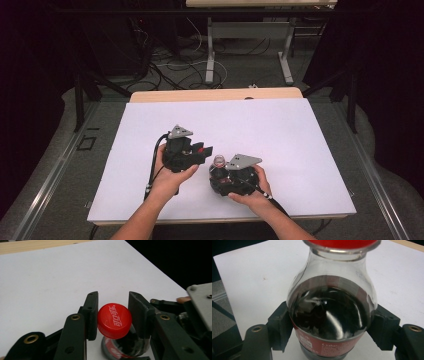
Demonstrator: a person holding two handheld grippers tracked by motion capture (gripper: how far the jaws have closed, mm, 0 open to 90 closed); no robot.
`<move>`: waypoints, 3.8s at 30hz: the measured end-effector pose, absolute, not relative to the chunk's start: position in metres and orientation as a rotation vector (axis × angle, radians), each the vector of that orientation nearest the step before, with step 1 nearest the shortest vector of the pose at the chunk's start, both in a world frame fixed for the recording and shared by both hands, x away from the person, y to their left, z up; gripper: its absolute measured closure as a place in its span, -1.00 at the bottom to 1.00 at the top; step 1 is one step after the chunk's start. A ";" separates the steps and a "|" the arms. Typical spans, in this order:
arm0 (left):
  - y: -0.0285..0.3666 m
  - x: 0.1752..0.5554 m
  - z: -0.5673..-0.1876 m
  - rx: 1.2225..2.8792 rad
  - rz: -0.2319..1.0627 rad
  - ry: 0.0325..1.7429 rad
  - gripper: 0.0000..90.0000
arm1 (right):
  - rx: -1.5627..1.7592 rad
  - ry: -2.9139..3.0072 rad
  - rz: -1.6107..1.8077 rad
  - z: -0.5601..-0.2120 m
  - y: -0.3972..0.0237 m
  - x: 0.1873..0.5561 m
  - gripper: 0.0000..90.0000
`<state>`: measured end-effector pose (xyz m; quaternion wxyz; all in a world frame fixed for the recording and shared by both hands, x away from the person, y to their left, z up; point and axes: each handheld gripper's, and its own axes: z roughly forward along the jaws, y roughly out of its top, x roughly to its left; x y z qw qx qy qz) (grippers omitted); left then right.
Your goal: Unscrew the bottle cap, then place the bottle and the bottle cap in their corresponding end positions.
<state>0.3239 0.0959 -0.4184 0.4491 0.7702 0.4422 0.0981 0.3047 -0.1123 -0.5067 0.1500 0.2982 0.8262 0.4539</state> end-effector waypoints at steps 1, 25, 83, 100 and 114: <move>0.099 0.325 -0.420 1.900 0.246 1.103 0.38 | 0.861 2.378 1.298 -0.507 -0.113 0.305 -0.35; 0.145 0.336 -0.438 1.815 0.279 1.234 0.38 | 0.999 2.225 1.219 -0.491 -0.122 0.378 -0.35; 0.149 0.348 -0.467 1.846 0.237 1.258 0.38 | 1.108 2.152 1.218 -0.520 -0.099 0.458 -0.50; 0.076 0.361 -0.526 1.988 0.209 1.048 0.37 | 1.122 2.137 1.247 -0.518 -0.128 0.440 -0.67; 0.044 0.362 -0.551 2.060 0.145 1.005 0.37 | 1.180 2.082 1.253 -0.525 -0.169 0.413 -0.81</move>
